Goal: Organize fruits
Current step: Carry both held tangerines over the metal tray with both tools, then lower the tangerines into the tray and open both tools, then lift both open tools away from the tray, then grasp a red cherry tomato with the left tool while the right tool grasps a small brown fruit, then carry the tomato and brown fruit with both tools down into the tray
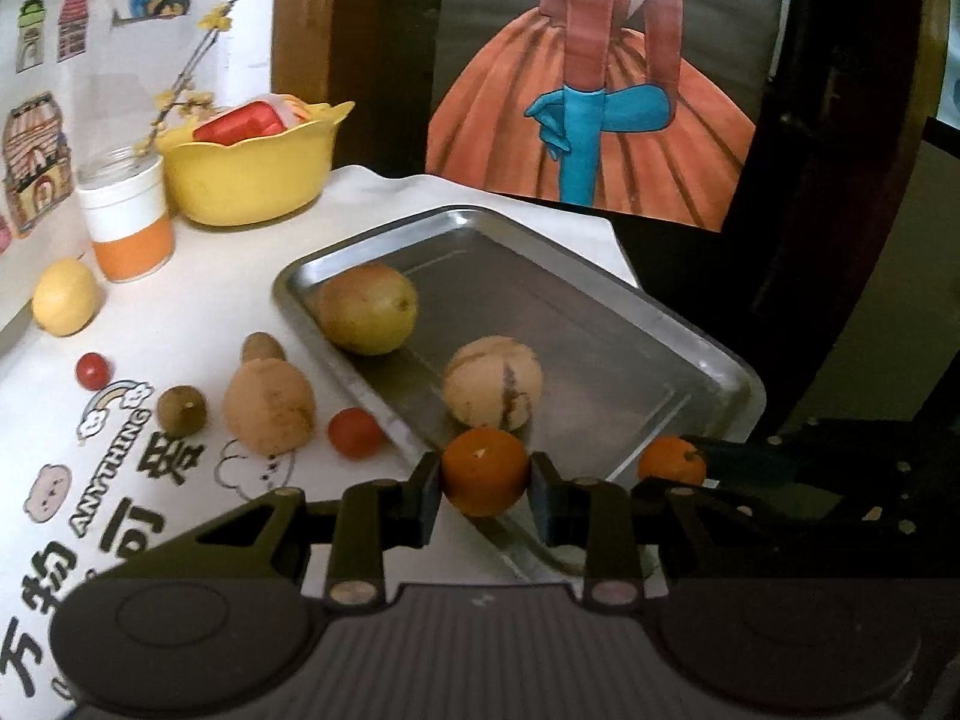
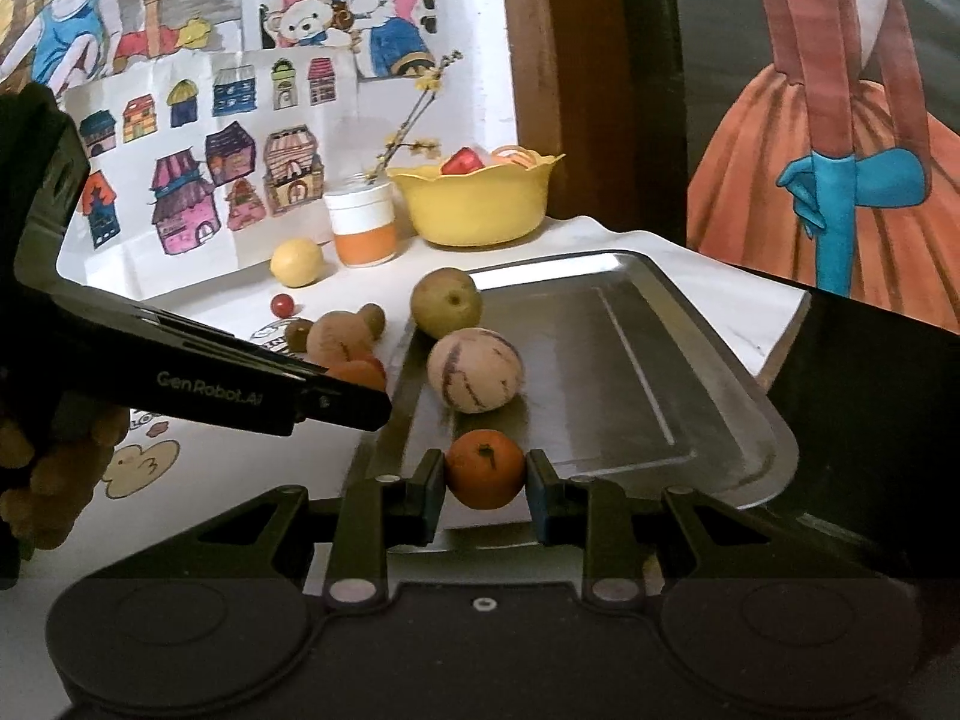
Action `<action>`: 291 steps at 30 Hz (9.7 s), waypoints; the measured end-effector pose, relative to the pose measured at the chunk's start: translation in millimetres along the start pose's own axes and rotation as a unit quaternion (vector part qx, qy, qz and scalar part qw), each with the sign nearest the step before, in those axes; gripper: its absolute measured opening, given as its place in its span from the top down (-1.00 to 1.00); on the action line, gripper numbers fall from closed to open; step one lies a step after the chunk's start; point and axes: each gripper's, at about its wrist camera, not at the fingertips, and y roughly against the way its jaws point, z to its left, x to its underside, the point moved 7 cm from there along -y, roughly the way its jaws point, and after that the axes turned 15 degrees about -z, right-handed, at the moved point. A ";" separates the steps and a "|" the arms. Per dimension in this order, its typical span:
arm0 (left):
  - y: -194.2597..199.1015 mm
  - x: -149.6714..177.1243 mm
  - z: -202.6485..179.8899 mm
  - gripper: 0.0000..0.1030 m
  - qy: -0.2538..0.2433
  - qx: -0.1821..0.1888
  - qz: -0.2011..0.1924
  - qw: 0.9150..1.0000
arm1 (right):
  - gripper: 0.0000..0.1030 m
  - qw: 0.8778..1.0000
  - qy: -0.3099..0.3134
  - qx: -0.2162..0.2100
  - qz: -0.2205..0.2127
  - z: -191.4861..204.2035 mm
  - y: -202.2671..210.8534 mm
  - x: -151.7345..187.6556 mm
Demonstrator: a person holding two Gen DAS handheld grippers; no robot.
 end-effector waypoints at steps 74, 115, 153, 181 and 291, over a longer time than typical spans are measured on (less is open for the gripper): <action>79.0 1.6 63.1 -0.99 0.035 -0.101 -0.047 0.993 | -0.99 0.998 0.064 0.014 -0.008 41.5 38.0 -24.2; 136.8 24.3 225.6 -0.99 0.068 -0.208 -0.009 0.976 | -0.99 0.970 0.188 -0.136 0.076 190.7 -64.1 -46.3; -18.5 -18.8 233.9 -0.89 0.042 -0.158 -0.035 0.986 | -0.12 0.953 0.248 -0.155 0.076 161.4 -192.6 -29.5; -28.4 -14.5 216.8 0.50 0.034 -0.120 -0.027 0.992 | 0.42 0.935 0.315 -0.149 0.070 168.8 -186.3 -21.5; -28.2 -3.2 17.1 0.50 -0.006 0.018 0.002 1.000 | 0.42 0.984 0.179 0.006 0.015 19.0 -41.1 -6.7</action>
